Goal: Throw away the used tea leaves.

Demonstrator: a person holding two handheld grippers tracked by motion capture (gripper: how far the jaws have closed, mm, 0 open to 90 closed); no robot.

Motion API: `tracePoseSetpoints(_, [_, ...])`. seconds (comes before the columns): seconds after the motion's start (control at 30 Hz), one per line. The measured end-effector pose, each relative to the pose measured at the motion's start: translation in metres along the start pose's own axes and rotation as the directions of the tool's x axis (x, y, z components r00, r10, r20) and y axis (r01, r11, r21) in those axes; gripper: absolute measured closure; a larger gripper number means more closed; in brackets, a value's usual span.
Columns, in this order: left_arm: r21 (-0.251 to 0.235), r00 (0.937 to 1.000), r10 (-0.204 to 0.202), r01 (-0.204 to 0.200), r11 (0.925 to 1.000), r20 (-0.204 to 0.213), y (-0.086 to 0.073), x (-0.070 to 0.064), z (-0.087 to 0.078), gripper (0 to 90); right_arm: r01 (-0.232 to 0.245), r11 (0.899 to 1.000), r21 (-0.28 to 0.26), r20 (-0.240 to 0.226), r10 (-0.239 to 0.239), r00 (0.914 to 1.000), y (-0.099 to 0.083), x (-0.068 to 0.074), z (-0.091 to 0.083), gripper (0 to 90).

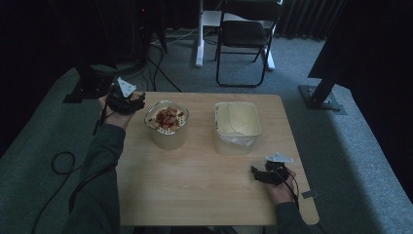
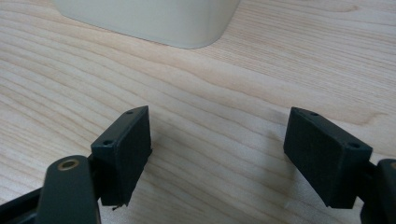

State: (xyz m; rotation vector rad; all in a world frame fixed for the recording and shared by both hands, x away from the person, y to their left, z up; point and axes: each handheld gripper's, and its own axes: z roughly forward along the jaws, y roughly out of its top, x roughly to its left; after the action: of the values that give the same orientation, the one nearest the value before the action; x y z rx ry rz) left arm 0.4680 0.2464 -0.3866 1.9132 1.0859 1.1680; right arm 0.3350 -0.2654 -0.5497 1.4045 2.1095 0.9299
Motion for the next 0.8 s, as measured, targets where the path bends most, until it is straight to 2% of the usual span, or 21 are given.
tracePoseSetpoints(0.1, [0.023,0.9958,0.089,-0.088,0.9958,-0.023,-0.005,-0.007,0.0,33.4,0.0,1.0,0.0,0.0,0.0,1.0,0.0,0.0,0.0,22.6])
tracePoseSetpoints(0.2, [0.036,0.9811,0.189,-0.187,0.9816,-0.041,-0.008,-0.015,-0.001,33.4,-0.001,1.0,0.0,0.0,0.001,1.0,0.0,0.0,0.0,22.6])
tracePoseSetpoints(0.3, [0.042,0.9609,0.272,-0.27,0.962,-0.053,-0.009,-0.024,-0.002,33.4,-0.001,1.0,0.0,0.0,0.001,1.0,0.0,0.0,0.0,22.6])
tracePoseSetpoints(0.37, [0.042,0.9479,0.314,-0.312,0.9491,-0.055,-0.009,-0.028,-0.003,33.5,-0.001,1.0,0.0,0.0,0.001,1.0,0.0,0.0,0.0,22.6])
tracePoseSetpoints(0.47, [0.047,0.9249,0.376,-0.373,0.9265,-0.059,-0.008,-0.034,-0.005,33.5,-0.002,1.0,0.0,0.001,0.002,1.0,0.0,0.0,0.0,22.6])
tracePoseSetpoints(0.63, [0.055,0.8931,0.445,-0.442,0.8953,-0.066,-0.008,-0.041,-0.006,33.5,-0.002,1.0,0.0,0.001,0.002,1.0,0.0,0.0,0.0,22.6])
tracePoseSetpoints(0.8, [0.061,0.8511,0.519,-0.515,0.8547,-0.079,-0.008,-0.047,-0.006,33.5,-0.001,1.0,0.0,0.001,0.001,1.0,0.0,0.0,0.0,22.6])
